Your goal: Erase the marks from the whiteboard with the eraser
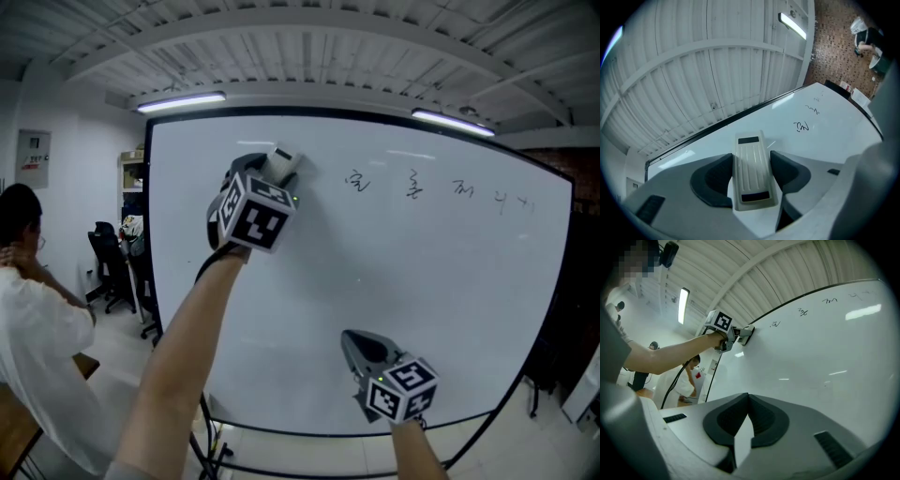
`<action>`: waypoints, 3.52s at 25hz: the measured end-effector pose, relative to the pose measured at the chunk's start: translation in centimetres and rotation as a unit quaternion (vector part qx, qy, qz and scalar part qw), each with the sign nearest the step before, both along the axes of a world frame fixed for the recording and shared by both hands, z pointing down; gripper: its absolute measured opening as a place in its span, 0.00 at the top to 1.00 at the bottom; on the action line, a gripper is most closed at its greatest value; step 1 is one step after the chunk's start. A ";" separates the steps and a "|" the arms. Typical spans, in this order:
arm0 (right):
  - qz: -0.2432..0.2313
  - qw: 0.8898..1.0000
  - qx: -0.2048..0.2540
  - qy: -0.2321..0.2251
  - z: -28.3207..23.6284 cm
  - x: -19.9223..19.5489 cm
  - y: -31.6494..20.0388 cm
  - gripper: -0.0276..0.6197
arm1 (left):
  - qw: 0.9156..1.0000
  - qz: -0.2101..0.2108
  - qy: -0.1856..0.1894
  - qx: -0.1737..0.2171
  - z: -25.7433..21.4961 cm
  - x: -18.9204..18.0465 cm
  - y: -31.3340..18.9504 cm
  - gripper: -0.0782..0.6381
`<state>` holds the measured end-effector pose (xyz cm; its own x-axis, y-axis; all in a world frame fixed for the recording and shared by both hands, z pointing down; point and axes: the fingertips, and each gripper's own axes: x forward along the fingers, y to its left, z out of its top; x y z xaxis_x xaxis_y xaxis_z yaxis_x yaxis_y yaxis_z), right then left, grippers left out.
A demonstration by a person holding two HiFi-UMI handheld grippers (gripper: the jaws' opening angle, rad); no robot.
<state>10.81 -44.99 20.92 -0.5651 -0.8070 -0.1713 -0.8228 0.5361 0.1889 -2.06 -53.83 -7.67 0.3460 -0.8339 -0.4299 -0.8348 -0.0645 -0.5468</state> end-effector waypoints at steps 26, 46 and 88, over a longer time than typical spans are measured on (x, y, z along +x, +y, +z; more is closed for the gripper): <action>-0.014 0.999 -0.019 -0.029 2.4 -1.2 3.7 0.96 | 0.983 0.143 0.050 -0.108 15.0 3.4 4.8 0.52; -0.010 0.996 -0.072 -0.042 9.0 -0.8 3.7 0.96 | 0.941 0.202 0.101 -0.251 36.7 4.1 8.1 0.52; -0.007 0.996 -0.071 -0.044 10.3 -1.6 3.3 0.97 | 0.906 0.256 0.135 -0.310 42.0 4.7 9.7 0.52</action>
